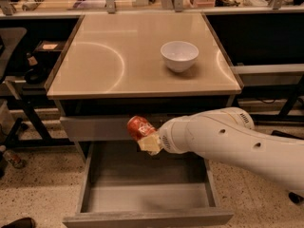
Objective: Pick coke can from middle drawer and place on counter
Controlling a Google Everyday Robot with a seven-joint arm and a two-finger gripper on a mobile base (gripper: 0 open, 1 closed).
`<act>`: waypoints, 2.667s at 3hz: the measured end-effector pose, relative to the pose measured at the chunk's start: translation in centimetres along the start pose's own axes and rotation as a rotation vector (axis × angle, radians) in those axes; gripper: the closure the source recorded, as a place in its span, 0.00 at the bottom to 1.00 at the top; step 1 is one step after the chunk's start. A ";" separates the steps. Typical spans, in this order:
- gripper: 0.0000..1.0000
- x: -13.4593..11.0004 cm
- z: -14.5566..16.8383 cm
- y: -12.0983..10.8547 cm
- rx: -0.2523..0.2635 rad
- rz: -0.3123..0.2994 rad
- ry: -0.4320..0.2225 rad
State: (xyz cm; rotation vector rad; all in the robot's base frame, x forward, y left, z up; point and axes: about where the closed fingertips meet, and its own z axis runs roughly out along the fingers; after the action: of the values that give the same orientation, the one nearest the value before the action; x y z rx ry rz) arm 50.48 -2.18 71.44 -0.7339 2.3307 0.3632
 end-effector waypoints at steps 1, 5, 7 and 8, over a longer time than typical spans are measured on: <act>1.00 -2.3 -2.1 0.4 0.013 -0.022 -0.023; 1.00 -11.9 -9.1 0.2 0.115 -0.137 -0.184; 1.00 -13.3 -8.7 -0.4 0.113 -0.139 -0.191; 1.00 -16.6 -7.3 -1.6 0.101 -0.151 -0.195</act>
Offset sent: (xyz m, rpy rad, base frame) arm 0.0056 0.0214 0.1131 -0.0439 -0.1385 0.0734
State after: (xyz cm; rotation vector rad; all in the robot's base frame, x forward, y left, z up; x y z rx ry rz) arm 58.11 0.15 87.79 -0.7833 2.0808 0.2371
